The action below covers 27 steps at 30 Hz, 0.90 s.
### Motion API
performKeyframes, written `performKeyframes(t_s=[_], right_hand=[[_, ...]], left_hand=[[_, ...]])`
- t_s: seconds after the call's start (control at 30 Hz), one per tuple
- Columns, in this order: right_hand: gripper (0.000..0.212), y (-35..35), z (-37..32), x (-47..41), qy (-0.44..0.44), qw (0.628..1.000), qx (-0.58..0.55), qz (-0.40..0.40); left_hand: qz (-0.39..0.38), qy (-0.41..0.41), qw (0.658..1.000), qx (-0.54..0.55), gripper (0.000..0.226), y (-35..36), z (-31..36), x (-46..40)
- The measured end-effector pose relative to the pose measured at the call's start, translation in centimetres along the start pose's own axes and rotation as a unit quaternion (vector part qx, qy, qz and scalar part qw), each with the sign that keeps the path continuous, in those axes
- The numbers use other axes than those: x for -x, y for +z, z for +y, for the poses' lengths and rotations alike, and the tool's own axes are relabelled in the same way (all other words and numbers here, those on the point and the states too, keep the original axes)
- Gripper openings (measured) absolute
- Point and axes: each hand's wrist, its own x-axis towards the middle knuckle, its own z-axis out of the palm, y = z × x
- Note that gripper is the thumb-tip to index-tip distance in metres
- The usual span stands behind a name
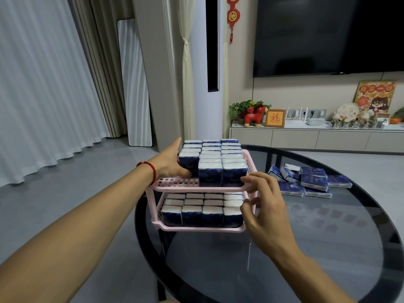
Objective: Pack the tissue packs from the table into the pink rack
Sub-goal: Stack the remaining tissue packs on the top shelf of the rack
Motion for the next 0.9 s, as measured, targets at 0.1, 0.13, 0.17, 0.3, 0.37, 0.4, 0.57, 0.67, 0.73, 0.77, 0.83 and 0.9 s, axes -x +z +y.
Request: performKeyframes(t_s=[0.1,0.13,0.17,0.3,0.37,0.4,0.57,0.67,0.73,0.77,0.83,0.9], right_hand=[[0.049,-0.4,0.6,0.0,0.01,1.0,0.009,0.001],[0.048,-0.5,0.9,0.0,0.015,1.0,0.012,0.006],[0.045,-0.7,1.2,-0.1,0.02,1.0,0.015,0.017],[0.038,-1.4,2.7,-0.8,0.056,0.995,0.025,0.075],[0.035,-1.8,3.4,-1.2,0.071,0.994,0.026,0.076],[0.035,-1.9,3.9,-1.4,0.078,0.994,0.028,0.076],[0.042,-1.9,9.2,-1.9,0.172,0.977,0.108,0.061],[0.062,-2.2,14.0,-1.9,0.23,0.931,0.279,-0.057],[0.072,-2.2,16.5,-1.8,0.243,0.898,0.343,-0.127],[0.074,-2.1,17.5,-1.9,0.246,0.888,0.359,-0.148],[0.073,-2.1,18.9,-2.1,0.257,0.877,0.37,-0.166],[0.072,-2.0,19.7,-2.2,0.276,0.87,0.366,-0.178]], left_hand=[[-0.003,-0.022,0.999,0.041,0.13,-0.3,-0.2,0.1],[0.004,-0.029,0.998,0.058,0.13,-0.5,-0.1,0.4],[0.017,-0.027,0.997,0.064,0.128,-0.6,0.1,0.9],[0.188,0.034,0.981,0.029,0.105,0.2,0.6,3.8],[0.264,0.062,0.962,0.038,0.089,1.7,0.9,5.4],[0.301,0.083,0.949,0.037,0.08,2.8,1.2,6.4],[0.38,0.28,0.881,0.037,0.035,10.0,4.6,11.2],[0.229,0.318,0.919,0.05,0.031,15.3,5.3,11.5],[0.121,0.277,0.951,0.062,0.04,18.0,4.5,10.5],[0.087,0.249,0.962,0.067,0.043,19.1,4.1,10.0],[0.041,0.201,0.976,0.074,0.045,20.7,3.4,9.3],[0.01,0.169,0.981,0.09,0.045,21.8,3.1,8.8]])
